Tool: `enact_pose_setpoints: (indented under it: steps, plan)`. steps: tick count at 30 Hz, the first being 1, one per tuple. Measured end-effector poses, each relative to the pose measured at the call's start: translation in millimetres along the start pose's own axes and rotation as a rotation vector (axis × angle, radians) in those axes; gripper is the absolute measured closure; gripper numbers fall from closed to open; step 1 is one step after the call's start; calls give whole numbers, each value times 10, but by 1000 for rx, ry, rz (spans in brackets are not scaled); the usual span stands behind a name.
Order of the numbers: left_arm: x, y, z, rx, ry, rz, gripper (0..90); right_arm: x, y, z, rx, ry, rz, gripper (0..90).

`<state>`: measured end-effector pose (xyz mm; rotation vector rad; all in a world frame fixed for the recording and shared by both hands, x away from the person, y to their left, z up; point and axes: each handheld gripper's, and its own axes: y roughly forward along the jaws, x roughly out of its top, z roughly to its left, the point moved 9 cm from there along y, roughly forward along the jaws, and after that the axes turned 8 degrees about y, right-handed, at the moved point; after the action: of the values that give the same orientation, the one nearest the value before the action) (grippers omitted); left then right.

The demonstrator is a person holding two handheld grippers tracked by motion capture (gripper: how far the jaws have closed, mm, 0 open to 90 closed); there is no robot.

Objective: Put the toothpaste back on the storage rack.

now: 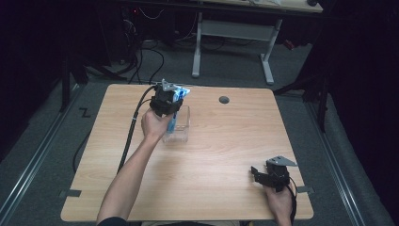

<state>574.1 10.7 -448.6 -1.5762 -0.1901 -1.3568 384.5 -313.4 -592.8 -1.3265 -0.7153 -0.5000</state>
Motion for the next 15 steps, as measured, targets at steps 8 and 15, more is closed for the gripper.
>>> enact_pose_setpoints:
  steps: [8, 15]
  plan:
    - [-34, 43, -50, -11, 20, 24, 706, -1, 0, 1, 0, 2, 0, 291]
    - [-70, 83, -79, -29, 23, 47, 701, -1, -1, 0, 0, 2, 1, 292]
